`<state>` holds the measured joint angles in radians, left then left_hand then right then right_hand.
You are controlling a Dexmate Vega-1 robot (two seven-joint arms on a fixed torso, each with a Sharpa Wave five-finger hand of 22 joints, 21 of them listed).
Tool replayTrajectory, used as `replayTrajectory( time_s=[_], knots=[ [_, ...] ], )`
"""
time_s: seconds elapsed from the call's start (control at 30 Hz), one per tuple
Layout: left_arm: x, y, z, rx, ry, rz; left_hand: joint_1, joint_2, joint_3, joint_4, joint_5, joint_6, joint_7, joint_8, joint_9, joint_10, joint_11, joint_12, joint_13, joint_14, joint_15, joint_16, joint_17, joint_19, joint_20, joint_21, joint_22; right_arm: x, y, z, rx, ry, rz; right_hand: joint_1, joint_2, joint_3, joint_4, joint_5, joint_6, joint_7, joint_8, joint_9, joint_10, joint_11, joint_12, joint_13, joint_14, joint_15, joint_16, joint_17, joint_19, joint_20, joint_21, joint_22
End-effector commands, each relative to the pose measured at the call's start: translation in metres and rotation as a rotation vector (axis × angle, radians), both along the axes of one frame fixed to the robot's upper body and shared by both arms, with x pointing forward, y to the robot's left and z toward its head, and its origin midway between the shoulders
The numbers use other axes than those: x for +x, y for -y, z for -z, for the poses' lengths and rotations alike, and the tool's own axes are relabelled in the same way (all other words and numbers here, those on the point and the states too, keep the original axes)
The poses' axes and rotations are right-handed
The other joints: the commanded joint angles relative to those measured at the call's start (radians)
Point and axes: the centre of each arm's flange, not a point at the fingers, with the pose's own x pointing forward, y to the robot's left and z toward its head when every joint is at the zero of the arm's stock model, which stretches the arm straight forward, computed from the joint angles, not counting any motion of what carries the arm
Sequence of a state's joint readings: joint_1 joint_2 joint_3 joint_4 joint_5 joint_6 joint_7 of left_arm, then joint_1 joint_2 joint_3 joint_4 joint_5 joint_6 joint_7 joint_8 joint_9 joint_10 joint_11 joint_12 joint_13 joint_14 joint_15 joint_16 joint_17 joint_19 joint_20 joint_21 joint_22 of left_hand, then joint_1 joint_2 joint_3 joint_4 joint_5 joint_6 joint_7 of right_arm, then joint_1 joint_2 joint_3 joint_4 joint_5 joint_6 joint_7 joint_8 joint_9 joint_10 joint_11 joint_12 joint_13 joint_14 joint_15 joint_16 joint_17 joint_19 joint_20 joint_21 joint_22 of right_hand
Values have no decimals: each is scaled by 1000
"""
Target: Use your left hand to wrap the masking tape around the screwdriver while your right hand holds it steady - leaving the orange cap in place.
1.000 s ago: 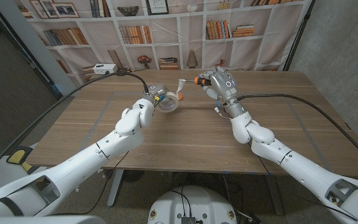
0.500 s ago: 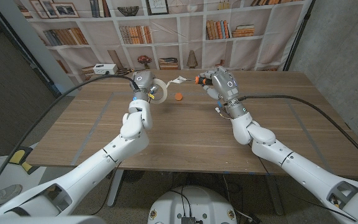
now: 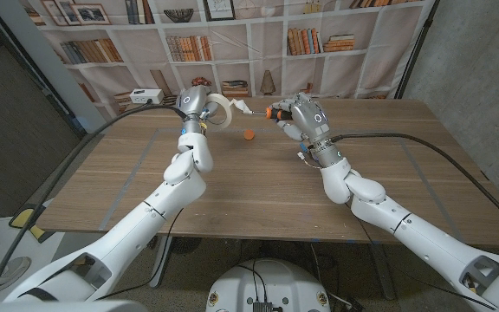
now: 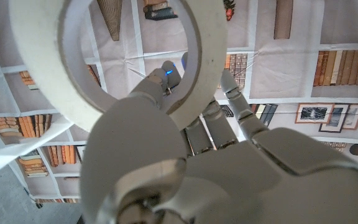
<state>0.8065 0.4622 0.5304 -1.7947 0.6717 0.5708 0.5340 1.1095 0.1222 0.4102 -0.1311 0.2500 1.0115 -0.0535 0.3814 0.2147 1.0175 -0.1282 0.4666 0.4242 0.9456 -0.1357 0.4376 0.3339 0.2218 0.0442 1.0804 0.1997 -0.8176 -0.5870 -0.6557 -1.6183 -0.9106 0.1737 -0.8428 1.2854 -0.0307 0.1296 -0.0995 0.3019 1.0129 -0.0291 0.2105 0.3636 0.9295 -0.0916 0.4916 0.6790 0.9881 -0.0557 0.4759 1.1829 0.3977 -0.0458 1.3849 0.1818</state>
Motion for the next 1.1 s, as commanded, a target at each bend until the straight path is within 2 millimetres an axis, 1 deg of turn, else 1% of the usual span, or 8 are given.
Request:
replayTrajectory(
  time_s=[0.03,0.2,0.37,0.6,0.7,0.87,1.1],
  knots=[
    [9,7,-11,-80,169,41,9,-2,-3,-3,8,29,0,-3,0,63,-70,4,67,8,-97,-3,-1,10,-1,10,3,-17,-16,7,-64,-34,-120,158,161,-3,3,3,68,-69,7,2,10,-2,-1,5,105,-166,-3,5,-2,-154,6,1],
    [12,11,-16,-128,256,79,9,-1,-4,-1,12,27,0,-8,-3,61,-73,0,68,10,-96,-8,-1,14,-2,14,3,-20,-25,14,-130,-41,-122,159,161,-4,3,3,67,-67,7,3,11,-2,-2,5,105,-166,-5,5,-3,-154,7,1],
    [10,17,-27,-156,269,139,12,-2,-6,-3,14,27,-2,-12,-5,60,-72,-1,69,12,-98,-9,0,18,-3,17,3,-17,-28,19,-158,-61,-109,159,162,-5,4,3,67,-68,6,2,12,-2,-3,6,106,-166,-6,5,-3,-153,8,1],
    [1,24,-37,-168,269,217,13,-1,-10,-1,17,27,-4,-18,-7,63,-74,-6,67,17,-98,-11,3,19,-4,21,3,-10,-31,25,-189,-87,-62,160,162,-7,4,3,69,-68,6,2,12,0,-4,7,107,-166,-8,6,-4,-153,9,1],
    [-1,24,-40,-213,240,280,14,0,-11,-1,19,28,-6,-20,-8,62,-74,-8,69,17,-99,-14,4,19,-4,22,3,-5,-33,27,-195,-107,-33,160,162,-8,4,3,68,-69,6,3,12,-3,-4,9,108,-166,-8,6,-5,-153,10,1],
    [-8,28,-42,-232,208,365,13,1,-12,1,20,29,-3,-23,-8,63,-74,-10,69,18,-98,-16,5,19,-6,24,3,8,-35,27,-187,-136,27,161,163,-8,4,3,69,-68,7,4,13,1,-6,7,110,-166,-9,6,-5,-153,11,1],
    [-19,30,-48,-256,199,434,15,0,-16,0,22,30,-3,-27,-9,65,-75,-13,69,20,-97,-18,7,17,-7,27,3,24,-36,28,-196,-172,100,161,164,-10,5,3,70,-65,6,3,14,3,-7,8,111,-166,-10,7,-5,-152,13,2]
  ],
)
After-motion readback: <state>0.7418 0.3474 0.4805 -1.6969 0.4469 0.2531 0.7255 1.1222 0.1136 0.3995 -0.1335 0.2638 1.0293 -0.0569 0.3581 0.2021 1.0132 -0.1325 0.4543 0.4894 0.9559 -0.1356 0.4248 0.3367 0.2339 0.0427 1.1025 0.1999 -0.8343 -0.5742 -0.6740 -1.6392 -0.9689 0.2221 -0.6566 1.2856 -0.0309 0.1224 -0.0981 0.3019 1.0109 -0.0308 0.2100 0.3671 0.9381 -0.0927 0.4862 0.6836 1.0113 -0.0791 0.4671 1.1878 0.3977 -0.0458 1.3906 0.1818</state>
